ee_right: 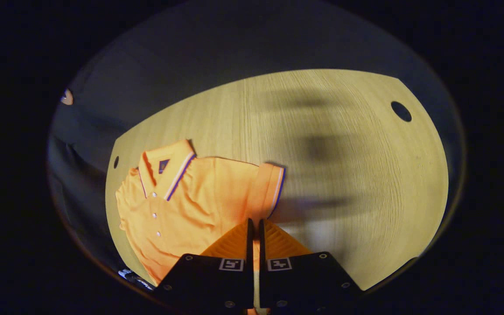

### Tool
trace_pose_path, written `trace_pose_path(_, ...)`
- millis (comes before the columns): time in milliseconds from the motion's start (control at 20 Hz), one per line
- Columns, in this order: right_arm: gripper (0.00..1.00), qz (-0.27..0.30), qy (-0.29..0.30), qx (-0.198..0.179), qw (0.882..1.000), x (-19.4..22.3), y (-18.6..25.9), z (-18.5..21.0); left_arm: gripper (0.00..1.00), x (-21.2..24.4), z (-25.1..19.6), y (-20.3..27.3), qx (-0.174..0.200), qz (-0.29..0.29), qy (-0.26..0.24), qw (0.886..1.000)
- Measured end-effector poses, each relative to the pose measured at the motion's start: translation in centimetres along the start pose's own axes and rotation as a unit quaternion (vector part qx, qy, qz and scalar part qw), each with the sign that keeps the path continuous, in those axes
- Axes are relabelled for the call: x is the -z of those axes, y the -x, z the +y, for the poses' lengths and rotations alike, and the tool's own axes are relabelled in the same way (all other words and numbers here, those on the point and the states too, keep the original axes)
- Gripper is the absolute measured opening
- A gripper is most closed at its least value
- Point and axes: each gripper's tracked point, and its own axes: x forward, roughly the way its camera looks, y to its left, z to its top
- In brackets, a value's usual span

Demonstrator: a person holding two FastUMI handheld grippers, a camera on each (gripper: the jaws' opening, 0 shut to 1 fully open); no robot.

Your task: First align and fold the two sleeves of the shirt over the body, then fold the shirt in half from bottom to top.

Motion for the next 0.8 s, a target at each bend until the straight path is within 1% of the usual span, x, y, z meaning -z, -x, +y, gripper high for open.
trace_pose_path(150,0.05,-0.004,0.031,-0.024,0.999,0.0,1.3,2.7,1.0,0.4,0.1,-0.2,-0.002,0.003,-0.001,1.0)
trace_pose_path(250,0.06,0.001,0.047,-0.029,0.998,0.3,1.8,4.3,0.99,0.1,0.5,-0.2,-0.011,-0.005,-0.004,1.0)
trace_pose_path(300,0.06,0.001,0.049,-0.031,0.998,0.4,1.9,5.0,1.0,-0.1,0.6,-0.2,-0.012,-0.007,-0.005,1.0)
trace_pose_path(450,0.07,-0.001,0.056,-0.079,0.995,0.7,2.7,9.0,0.99,0.6,1.4,-0.3,-0.019,-0.003,-0.008,1.0)
trace_pose_path(500,0.12,0.003,0.059,-0.091,0.994,1.1,2.9,10.0,1.0,0.9,1.7,-0.5,-0.021,0.0,-0.006,1.0)
trace_pose_path(600,0.13,0.011,0.066,-0.112,0.991,2.1,3.4,11.8,0.99,2.1,2.3,-1.0,-0.015,0.011,0.002,1.0)
trace_pose_path(650,0.18,0.011,0.071,-0.115,0.991,2.4,3.3,12.5,0.99,2.9,2.7,-1.6,-0.012,0.017,0.012,1.0)
trace_pose_path(700,0.26,0.006,0.074,-0.117,0.99,2.3,3.5,12.8,0.99,3.5,3.2,-2.4,-0.008,0.024,0.023,0.999)
trace_pose_path(800,0.36,-0.009,0.077,-0.116,0.99,2.2,4.8,13.4,0.99,4.8,4.1,-4.3,0.001,0.037,0.042,0.998)
